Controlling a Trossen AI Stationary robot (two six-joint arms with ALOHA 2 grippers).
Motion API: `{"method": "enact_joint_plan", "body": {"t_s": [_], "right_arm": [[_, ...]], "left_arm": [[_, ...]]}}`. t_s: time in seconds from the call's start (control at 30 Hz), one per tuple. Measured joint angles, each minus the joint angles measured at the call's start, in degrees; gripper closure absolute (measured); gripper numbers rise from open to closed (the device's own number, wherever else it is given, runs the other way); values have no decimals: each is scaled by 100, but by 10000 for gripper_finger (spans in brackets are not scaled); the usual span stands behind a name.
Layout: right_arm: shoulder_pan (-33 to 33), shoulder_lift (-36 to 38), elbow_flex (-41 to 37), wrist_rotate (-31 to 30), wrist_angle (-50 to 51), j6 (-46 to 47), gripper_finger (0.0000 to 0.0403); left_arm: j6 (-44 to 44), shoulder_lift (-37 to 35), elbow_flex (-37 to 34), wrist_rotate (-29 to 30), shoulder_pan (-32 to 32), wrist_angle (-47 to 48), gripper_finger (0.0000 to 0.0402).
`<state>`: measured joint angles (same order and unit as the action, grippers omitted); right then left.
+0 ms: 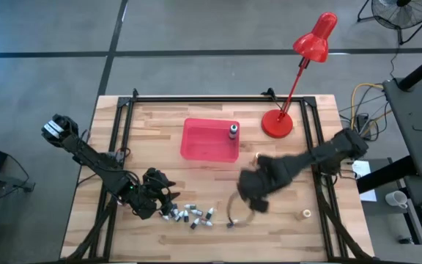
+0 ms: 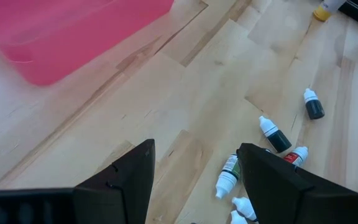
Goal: Pick & Place food coloring
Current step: Put the big red food coloring bottle into the pink bin
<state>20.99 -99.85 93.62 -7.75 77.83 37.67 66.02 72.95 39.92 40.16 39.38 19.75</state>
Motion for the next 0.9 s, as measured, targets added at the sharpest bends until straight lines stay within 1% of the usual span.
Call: {"method": "enact_joint_plan", "body": {"t_s": [0.13,0.23,0.43,0.63,0.73,0.9], "right_arm": [[-718,0,537,-417,-5,30,296],[-1193,-46,793,-630,-4,-58,296],[-1957,-568,1127,-568,0,-424,296],[-2275,-1159,1405,-331,276,-871,296],[-2299,-1373,1429,-147,296,-1150,296],[-2286,-1651,1287,-48,226,-1471,296]], "left_arm": [[81,0,0,-2,5,2,200],[210,0,0,-17,9,4,200],[313,1,0,-20,13,3,200],[574,0,0,-31,20,-2,200],[791,0,0,-32,63,-8,200],[921,0,0,-30,202,-28,200]]}}
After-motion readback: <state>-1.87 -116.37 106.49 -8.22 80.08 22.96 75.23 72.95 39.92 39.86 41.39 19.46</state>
